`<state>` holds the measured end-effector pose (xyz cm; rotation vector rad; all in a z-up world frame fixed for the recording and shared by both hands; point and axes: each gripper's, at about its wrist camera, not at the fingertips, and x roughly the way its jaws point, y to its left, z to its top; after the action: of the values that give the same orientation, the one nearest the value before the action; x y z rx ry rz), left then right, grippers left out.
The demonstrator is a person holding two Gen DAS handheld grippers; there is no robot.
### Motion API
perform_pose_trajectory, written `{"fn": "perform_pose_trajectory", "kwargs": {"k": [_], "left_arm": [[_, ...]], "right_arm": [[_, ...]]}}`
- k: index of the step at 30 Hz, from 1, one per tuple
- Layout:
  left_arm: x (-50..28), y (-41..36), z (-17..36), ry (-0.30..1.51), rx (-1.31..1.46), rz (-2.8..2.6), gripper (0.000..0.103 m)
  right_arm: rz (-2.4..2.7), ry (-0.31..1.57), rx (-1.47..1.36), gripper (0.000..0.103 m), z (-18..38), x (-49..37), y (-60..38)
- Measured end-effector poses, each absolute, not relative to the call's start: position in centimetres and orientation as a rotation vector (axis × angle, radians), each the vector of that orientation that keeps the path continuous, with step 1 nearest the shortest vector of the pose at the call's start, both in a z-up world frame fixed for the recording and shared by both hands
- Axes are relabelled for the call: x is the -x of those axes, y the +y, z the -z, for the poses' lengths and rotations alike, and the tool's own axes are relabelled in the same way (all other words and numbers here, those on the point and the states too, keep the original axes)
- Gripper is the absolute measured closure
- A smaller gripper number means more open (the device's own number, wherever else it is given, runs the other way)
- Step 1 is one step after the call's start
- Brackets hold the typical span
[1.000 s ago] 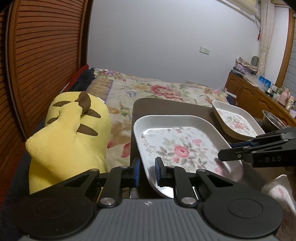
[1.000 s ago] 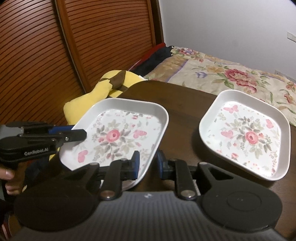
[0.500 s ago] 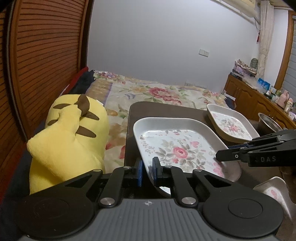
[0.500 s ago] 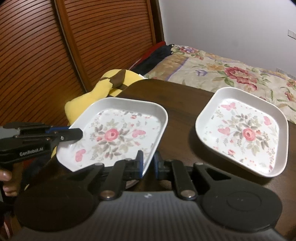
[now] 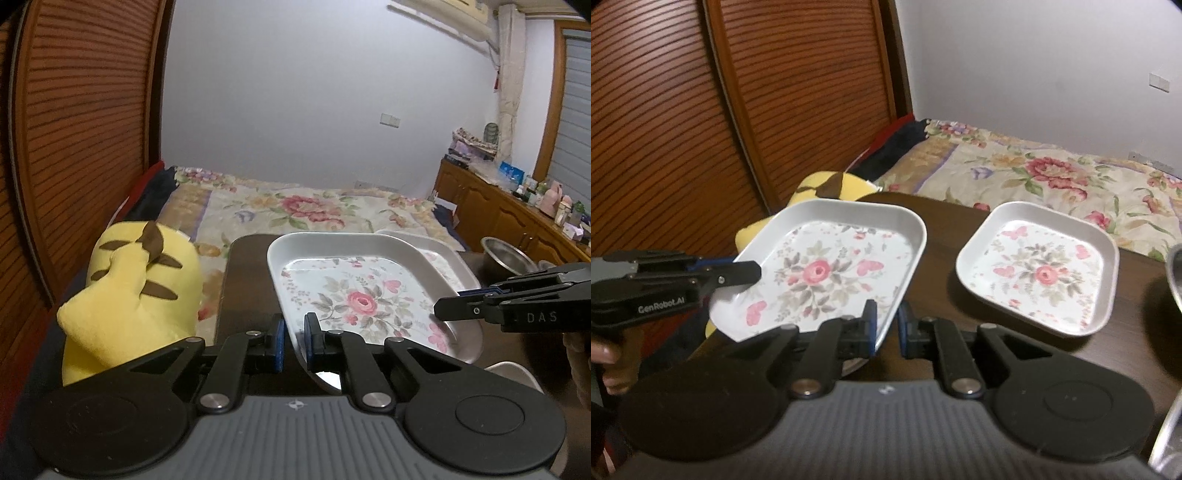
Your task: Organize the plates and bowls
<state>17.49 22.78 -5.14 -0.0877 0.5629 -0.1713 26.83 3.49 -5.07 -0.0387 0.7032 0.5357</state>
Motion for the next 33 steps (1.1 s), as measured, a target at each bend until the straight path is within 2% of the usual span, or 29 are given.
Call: {"fn": "perform_pose_trajectory", "kwargs": {"k": [9,33], "left_arm": [[-15.9,20.3,3.9,0.534,0.076,0.224,0.091],[-11.5,16.1,3.2,0.506,0.02,0.308,0.089]], "right_arm": [[-0.484,0.649,0.009,0.089,3.7,-24.1,0.7],[-0.415,0.595,-0.03,0.089,4.1,-18.3,-4.3]]}}
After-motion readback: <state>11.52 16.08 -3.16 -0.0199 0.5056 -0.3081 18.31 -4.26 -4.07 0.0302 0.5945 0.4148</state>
